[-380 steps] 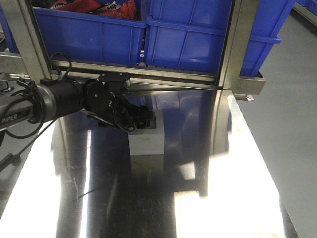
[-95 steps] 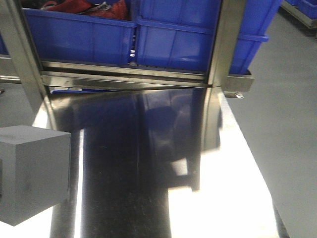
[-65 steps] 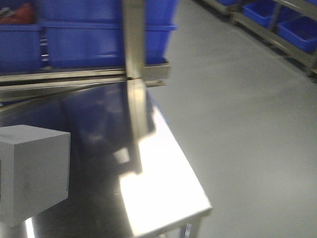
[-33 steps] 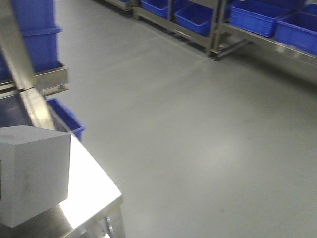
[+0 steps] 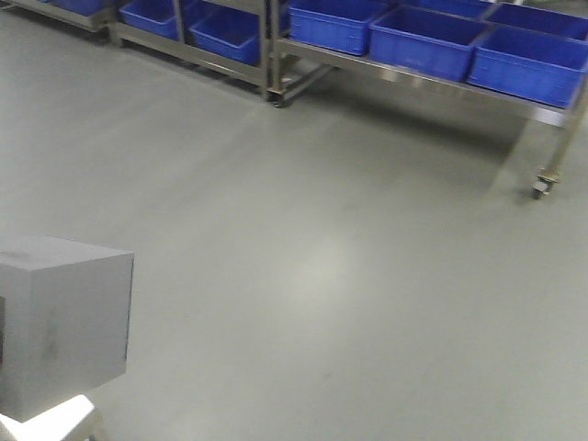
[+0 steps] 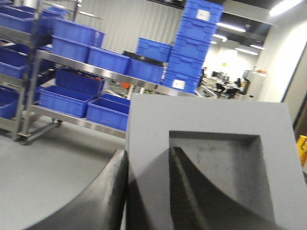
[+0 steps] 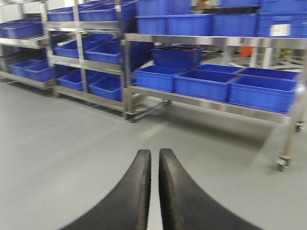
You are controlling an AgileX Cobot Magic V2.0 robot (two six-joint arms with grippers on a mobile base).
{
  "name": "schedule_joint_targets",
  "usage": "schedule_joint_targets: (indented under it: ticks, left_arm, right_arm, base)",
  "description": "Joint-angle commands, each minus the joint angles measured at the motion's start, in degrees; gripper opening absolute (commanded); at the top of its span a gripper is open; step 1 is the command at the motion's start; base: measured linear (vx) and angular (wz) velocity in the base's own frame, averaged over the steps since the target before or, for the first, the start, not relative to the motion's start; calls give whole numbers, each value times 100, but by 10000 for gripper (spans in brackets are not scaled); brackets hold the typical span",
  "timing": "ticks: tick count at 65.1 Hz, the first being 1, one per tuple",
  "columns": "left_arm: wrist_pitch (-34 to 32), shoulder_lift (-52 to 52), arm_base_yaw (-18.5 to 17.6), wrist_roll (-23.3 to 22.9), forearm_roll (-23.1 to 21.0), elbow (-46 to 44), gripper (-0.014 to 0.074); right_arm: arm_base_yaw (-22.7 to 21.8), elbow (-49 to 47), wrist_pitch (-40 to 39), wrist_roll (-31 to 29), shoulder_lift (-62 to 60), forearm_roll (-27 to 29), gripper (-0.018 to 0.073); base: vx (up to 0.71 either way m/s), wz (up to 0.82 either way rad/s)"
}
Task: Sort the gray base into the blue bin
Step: 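Hold the gray block in the left gripper while turning away from the table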
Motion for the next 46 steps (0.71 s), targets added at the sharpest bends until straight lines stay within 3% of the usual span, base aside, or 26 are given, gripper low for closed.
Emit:
schedule_joint_targets:
  ticks: [1,23,46]
  left_arm:
    - [-622,81,-34,-21,-51,-176,3]
    - [-650,81,-34,-21,-51,-176,3]
    - [-650,81,-34,-21,-51,-176,3]
  right_arm:
    - [1,-22,-442,-38,-41,-37,-4]
    - [1,-22,-448,-38,-41,-37,-4]
    - [1,-22,-448,-38,-41,-37,-4]
  base:
    - [0,-43]
    - [0,-42]
    - [1,-63]
